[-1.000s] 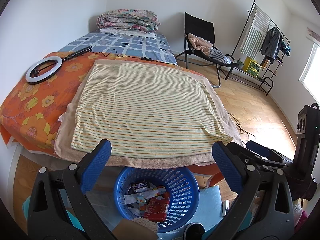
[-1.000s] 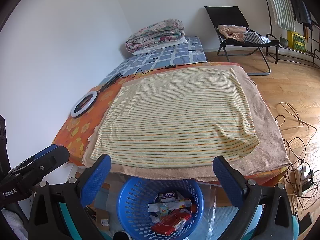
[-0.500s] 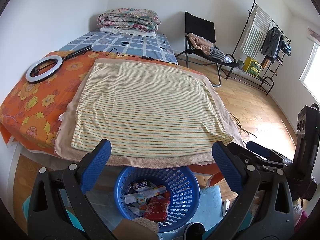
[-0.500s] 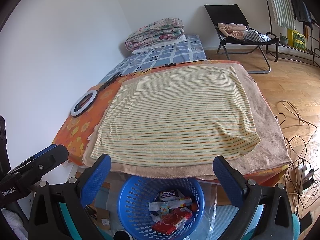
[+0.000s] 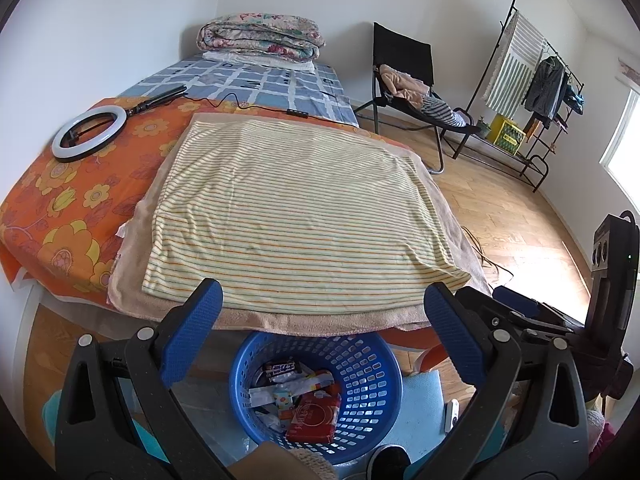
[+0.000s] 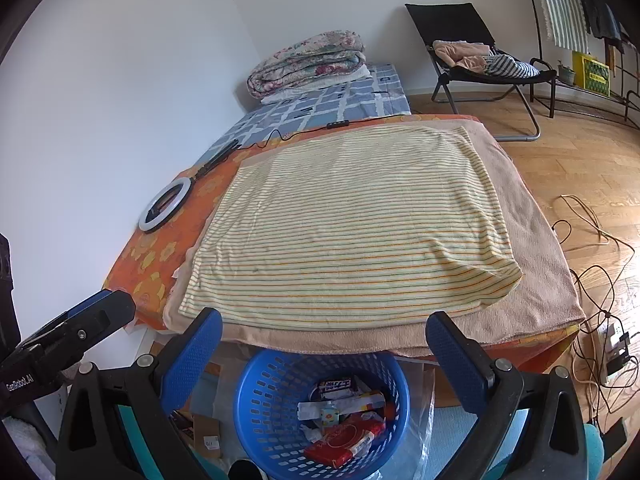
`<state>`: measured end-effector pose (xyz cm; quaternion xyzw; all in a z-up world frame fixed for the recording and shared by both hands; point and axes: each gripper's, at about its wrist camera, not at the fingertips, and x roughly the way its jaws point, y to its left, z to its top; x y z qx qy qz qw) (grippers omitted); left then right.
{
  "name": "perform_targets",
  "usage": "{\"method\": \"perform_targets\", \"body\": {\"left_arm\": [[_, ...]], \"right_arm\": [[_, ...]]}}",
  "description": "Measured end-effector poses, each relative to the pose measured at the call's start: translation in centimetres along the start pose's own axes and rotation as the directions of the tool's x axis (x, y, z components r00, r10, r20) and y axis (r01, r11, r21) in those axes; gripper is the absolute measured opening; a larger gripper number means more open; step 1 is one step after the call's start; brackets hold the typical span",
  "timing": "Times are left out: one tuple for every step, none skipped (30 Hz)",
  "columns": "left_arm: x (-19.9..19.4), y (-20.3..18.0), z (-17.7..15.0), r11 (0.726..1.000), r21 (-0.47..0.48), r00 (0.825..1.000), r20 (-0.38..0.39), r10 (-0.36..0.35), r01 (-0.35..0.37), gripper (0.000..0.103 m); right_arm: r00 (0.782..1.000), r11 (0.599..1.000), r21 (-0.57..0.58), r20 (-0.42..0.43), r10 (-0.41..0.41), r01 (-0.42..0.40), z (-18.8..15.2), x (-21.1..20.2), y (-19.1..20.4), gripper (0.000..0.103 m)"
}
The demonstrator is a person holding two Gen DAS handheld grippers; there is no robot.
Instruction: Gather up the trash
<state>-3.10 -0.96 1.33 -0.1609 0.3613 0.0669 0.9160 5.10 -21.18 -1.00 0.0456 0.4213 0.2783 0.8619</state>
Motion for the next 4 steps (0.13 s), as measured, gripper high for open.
{"method": "perform_targets", "body": {"left_arm": [[0.08,-0.12,-0.04,1.000,0.003,1.000,0.000,0.001,-0.001,0.102],[0.15,-0.12,-0.11,1.000,0.007,1.000,0.004,0.004,-0.004,0.102],[0.19,-0.07,-0.19,1.000,0.010,1.000,0.007,0.010,-0.010,0.102],[0.30,-0.07,-0.20,1.000,0.012,1.000,0.006,0.011,-0.011,0.102]], "right_arm": [[1.000,1.000,0.003,-0.002,0.000,0.000,0.01,0.06,-0.05,0.103],[1.000,1.000,0.004,-0.003,0.000,0.000,0.00,0.15,-0.04,0.103],[1.000,1.000,0.005,-0.004,-0.001,0.001,0.00,0.21,-0.03,0.103],[1.000,1.000,0.005,-0.006,-0.002,0.002,-0.01,0.27,-0.01,0.103]]}}
